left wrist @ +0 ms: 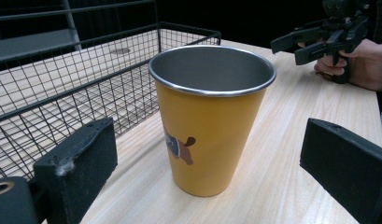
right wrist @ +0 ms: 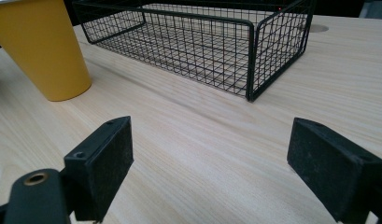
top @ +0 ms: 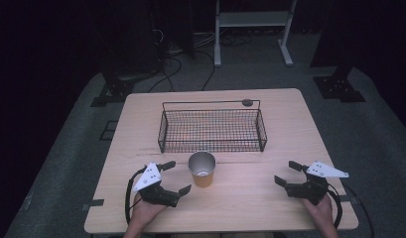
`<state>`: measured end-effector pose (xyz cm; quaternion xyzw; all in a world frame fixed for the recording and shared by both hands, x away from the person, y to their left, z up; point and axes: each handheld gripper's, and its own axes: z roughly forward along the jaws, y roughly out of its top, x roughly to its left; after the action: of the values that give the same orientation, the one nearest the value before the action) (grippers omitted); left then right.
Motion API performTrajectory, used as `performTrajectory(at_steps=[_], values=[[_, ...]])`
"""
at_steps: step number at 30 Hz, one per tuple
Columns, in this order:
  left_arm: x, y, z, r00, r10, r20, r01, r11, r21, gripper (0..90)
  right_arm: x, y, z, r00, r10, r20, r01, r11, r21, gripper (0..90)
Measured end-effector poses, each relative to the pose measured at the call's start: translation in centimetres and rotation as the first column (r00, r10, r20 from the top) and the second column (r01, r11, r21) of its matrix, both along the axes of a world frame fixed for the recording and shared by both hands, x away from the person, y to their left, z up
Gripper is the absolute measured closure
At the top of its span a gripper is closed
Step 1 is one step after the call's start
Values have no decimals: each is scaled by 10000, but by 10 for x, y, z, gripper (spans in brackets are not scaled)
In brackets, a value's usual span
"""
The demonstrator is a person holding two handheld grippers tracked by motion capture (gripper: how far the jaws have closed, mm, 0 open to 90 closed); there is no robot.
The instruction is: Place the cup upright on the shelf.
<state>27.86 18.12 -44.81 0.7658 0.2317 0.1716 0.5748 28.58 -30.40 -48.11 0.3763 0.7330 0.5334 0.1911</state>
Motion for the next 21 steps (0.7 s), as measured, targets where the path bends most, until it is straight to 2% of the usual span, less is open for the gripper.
performTrajectory(at_steps=[7,10,12,14,21], values=[[4,-4,-1,10000,-15,-50,15,10000,-27,31,0,-1,0,10000,-15,-7,15,10000,67,134],[6,-7,-2,9999,-70,-134,70,10000,50,31,0,-1,0,10000,-19,-5,19,10000,63,134],[7,-12,-3,9999,-121,-107,124,9994,309,31,0,-1,0,10000,-23,-11,23,10000,81,134],[8,-14,-4,9998,-135,-162,141,9991,394,30,0,-1,0,10000,-22,-6,23,10000,78,134],[14,-21,-5,9994,-245,-249,255,9987,430,27,0,-1,0,10000,-24,-18,24,9999,110,134]])
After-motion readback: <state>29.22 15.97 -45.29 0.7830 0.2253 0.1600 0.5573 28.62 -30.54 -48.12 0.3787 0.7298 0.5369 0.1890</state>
